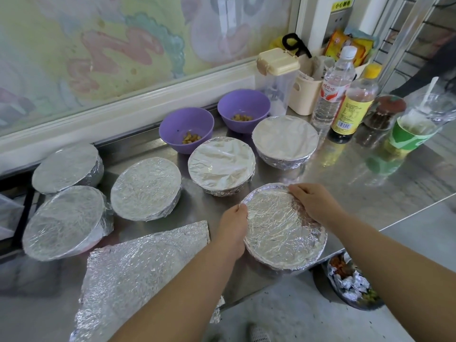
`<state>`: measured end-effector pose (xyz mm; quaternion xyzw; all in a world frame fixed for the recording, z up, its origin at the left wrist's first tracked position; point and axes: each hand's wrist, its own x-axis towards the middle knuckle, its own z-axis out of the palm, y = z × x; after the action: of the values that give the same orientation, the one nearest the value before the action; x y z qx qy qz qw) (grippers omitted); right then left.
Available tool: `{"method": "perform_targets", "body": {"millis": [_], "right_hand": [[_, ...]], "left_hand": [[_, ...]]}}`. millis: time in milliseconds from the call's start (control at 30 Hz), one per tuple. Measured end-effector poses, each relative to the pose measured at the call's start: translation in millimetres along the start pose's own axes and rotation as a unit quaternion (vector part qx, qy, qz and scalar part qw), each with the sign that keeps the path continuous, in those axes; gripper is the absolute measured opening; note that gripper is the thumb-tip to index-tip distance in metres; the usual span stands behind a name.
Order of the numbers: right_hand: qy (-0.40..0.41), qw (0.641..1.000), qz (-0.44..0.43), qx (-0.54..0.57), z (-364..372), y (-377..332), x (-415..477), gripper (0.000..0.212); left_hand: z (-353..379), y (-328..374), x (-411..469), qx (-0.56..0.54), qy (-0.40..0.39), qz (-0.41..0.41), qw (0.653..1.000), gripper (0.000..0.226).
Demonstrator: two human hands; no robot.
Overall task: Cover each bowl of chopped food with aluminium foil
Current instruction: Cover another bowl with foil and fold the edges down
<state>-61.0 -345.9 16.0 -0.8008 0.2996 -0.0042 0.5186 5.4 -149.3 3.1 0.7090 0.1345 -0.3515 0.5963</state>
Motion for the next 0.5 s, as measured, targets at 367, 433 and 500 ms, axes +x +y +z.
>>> {"method": "perform_targets", "body": {"millis": [367, 433, 500], "right_hand": [[0.066, 0.995, -0.001, -0.070, 10.6, 6.7, -5.2, 0.037], [0.059, 0.991, -0.034, -0.111, 8.4, -0.4, -5.0, 0.025], [0.030, 0.991, -0.062, -0.116, 4.7, -10.9, 0.7, 0.032]], "left_hand": [[-14.5, 29.1, -6.8, -0.006, -0.023, 0.042, 0.999, 0.022], [-19.8, 14.6, 2.2, 0.011, -0.012, 0.060, 0.998, 0.044], [-22.1, -3.4, 10.1, 0.007, -0.005, 0.060, 0.998, 0.051]]}}
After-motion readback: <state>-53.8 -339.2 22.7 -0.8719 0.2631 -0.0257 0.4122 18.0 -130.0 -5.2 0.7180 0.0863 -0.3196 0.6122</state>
